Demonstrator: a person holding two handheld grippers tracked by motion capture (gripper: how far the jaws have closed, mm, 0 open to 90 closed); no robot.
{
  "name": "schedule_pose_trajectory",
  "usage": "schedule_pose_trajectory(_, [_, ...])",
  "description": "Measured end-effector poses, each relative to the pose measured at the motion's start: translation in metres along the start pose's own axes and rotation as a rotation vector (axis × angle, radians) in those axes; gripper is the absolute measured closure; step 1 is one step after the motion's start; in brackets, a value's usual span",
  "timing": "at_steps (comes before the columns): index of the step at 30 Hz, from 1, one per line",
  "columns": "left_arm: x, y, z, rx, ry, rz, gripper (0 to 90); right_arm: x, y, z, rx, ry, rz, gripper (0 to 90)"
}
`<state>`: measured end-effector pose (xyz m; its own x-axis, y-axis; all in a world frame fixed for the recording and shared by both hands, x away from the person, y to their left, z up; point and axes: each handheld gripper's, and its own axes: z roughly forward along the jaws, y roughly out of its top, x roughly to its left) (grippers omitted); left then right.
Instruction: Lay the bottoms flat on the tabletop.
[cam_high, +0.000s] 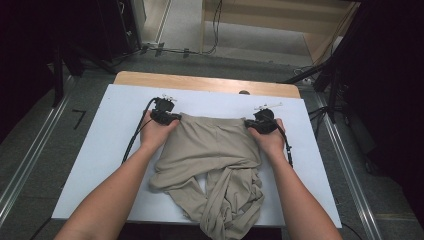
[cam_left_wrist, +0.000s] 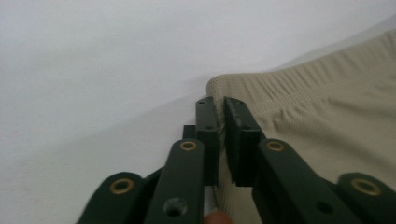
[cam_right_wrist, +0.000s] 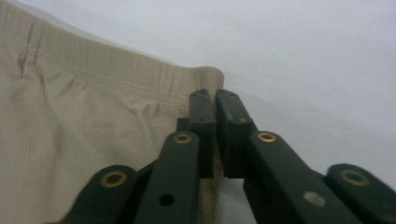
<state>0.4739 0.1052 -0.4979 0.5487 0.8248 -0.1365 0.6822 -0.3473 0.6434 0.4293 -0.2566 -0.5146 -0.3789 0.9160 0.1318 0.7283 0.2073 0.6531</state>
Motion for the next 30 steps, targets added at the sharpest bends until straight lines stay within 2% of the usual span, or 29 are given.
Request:
schedule_pose_trajectory(2, [0.003, 0.002, 0.002, -0.01, -0.006, -0.005, 87.3, -0.004, 0.004, 0.002, -0.003, 0.009, 0.011, 85.5])
schedule_pose_trajectory(5, [0.009, 0.012, 0.004, -0.034, -0.017, -0.033, 87.8, -0.009, 0.016, 0.007, -0.028, -0.012, 0.01, 85.8])
schedule_pose_trajectory(7, [0.014, 0.023, 0.006, -0.052, -0.029, -0.046, 87.8, -0.014, 0.028, 0.008, -0.051, -0.028, 0.008, 85.8])
schedule_pose_trajectory(11, [0.024, 0.051, 0.012, -0.077, -0.014, -0.031, 87.8, -0.022, 0.056, 0.011, -0.093, -0.066, -0.027, 85.8])
schedule_pose_trajectory(14, [0.03, 0.071, 0.017, -0.1, -0.01, -0.028, 87.8, -0.031, 0.075, 0.014, -0.113, -0.084, -0.027, 85.9])
schedule_pose_trajectory(16, [0.032, 0.083, 0.02, -0.122, -0.009, -0.043, 87.9, -0.035, 0.085, 0.016, -0.122, -0.097, -0.03, 85.9])
schedule_pose_trajectory(18, [0.036, 0.089, 0.025, -0.146, -0.025, -0.083, 87.4, -0.041, 0.092, 0.019, -0.132, -0.102, -0.008, 85.7])
schedule_pose_trajectory(19, [0.039, 0.09, 0.028, -0.146, -0.03, -0.108, 85.0, -0.044, 0.094, 0.022, -0.139, -0.091, 0.015, 84.8])
schedule_pose_trajectory(20, [0.041, 0.09, 0.03, -0.144, -0.024, -0.123, 76.7, -0.047, 0.094, 0.024, -0.134, -0.078, 0.041, 79.1])
schedule_pose_trajectory(21, [0.043, 0.088, 0.03, -0.131, -0.028, -0.131, 64.8, -0.049, 0.093, 0.027, -0.129, -0.075, 0.057, 63.7])
schedule_pose_trajectory(22, [0.043, 0.086, 0.029, -0.124, -0.053, -0.139, 53.9, -0.05, 0.092, 0.028, -0.12, -0.064, 0.071, 50.8])
schedule_pose_trajectory(24, [0.04, 0.082, 0.025, -0.121, -0.091, -0.124, 38.6, -0.051, 0.087, 0.026, -0.114, -0.001, 0.104, 33.8])
schedule_pose_trajectory(26, [0.035, 0.075, 0.018, -0.132, -0.111, -0.111, 25.0, -0.047, 0.079, 0.019, -0.137, 0.018, 0.085, 28.4])
schedule_pose_trajectory(29, [0.027, 0.062, 0.004, -0.157, -0.174, -0.096, 15.9, -0.037, 0.067, 0.006, -0.161, 0.06, 0.072, 22.2])
schedule_pose_trajectory(30, [0.023, 0.058, 0.0, -0.158, -0.178, -0.078, 13.1, -0.033, 0.063, 0.001, -0.162, 0.061, 0.061, 19.9])
